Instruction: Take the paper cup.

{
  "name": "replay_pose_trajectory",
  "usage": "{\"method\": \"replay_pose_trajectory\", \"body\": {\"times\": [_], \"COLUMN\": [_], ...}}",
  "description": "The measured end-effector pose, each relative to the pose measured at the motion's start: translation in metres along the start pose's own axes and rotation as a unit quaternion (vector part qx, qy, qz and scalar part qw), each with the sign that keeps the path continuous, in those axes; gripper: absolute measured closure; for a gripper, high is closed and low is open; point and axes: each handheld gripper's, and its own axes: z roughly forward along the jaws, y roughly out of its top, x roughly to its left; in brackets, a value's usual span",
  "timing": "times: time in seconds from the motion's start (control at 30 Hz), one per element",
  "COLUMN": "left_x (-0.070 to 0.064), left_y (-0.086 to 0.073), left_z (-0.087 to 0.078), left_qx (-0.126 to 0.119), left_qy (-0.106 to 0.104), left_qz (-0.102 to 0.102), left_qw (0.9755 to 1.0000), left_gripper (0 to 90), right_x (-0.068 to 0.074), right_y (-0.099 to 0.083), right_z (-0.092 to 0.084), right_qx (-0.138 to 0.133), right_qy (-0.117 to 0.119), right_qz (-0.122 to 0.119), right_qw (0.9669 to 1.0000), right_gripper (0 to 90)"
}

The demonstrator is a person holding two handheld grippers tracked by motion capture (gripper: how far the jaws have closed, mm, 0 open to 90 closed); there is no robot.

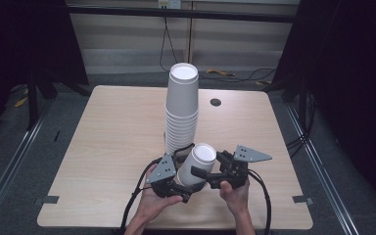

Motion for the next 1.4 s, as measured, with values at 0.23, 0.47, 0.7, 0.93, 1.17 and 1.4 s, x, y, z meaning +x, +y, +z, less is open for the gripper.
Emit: {"method": "replay_pose_trajectory", "body": {"times": [0.23,0.47,0.7,0.93,1.17,1.4], "left_x": [0.001,0.002,0.005,0.01,0.015,0.018], "left_y": [0.0,0.001,0.006,0.005,0.007,0.007], "left_z": [0.001,0.0,-0.002,-0.006,-0.011,-0.017], "left_qx": [0.001,0.009,0.023,0.036,0.053,0.066], "left_qy": [-0.013,-0.017,-0.02,-0.016,-0.008,0.0], "left_qz": [-0.003,-0.006,-0.003,-0.008,-0.003,-0.001], "left_qw": [0.9999,0.9998,0.9995,0.9992,0.9986,0.9978], "left_gripper": [12.9,14.6,15.0,15.1,15.1,15.2], "right_x": [0.002,0.001,0.0,-0.001,-0.001,-0.005], "right_y": [0.0,-0.001,0.001,0.002,0.004,0.0], "right_z": [0.001,0.003,0.001,-0.005,-0.011,-0.018], "right_qx": [0.0,0.004,0.006,0.007,0.009,0.016], "right_qy": [0.002,0.003,-0.001,-0.001,-0.006,-0.016], "right_qz": [-0.003,-0.003,0.002,0.0,-0.003,-0.003], "right_qw": [1.0,1.0,1.0,1.0,0.9999,0.9997], "right_gripper": [21.2,19.3,13.6,13.5,13.5,13.6]}}
